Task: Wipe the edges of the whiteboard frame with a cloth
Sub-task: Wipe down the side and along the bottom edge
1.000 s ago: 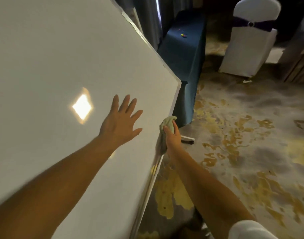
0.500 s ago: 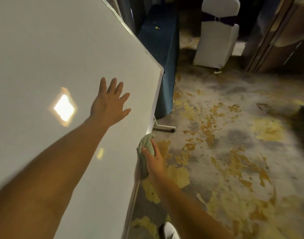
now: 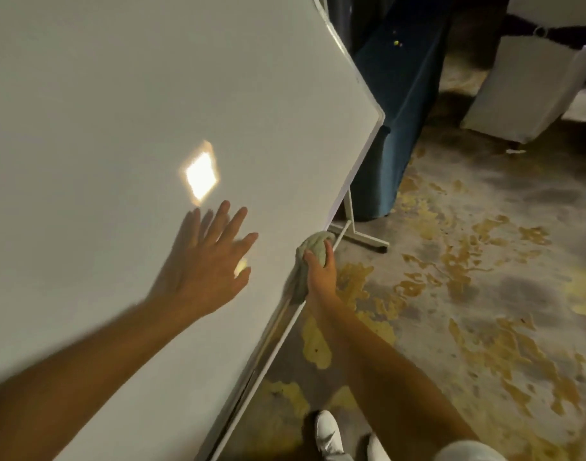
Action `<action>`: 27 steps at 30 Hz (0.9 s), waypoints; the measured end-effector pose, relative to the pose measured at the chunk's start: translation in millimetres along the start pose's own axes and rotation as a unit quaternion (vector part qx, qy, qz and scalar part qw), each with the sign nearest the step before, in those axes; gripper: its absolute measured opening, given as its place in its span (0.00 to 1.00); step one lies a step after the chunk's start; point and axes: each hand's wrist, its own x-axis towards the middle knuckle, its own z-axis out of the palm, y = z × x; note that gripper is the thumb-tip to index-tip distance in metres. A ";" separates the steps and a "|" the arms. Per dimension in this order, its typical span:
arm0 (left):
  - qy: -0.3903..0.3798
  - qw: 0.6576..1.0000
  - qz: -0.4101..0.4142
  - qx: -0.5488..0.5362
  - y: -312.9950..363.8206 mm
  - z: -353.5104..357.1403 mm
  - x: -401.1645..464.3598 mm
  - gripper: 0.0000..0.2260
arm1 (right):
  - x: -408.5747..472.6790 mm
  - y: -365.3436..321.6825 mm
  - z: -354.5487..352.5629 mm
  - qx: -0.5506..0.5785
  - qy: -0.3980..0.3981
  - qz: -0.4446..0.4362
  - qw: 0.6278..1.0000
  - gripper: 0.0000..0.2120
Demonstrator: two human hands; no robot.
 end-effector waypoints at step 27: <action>-0.018 0.996 -0.034 0.082 6.7 -28.5 -91.6 0.34 | -221.0 164.0 5.1 -0.003 0.032 -0.070 0.997 0.26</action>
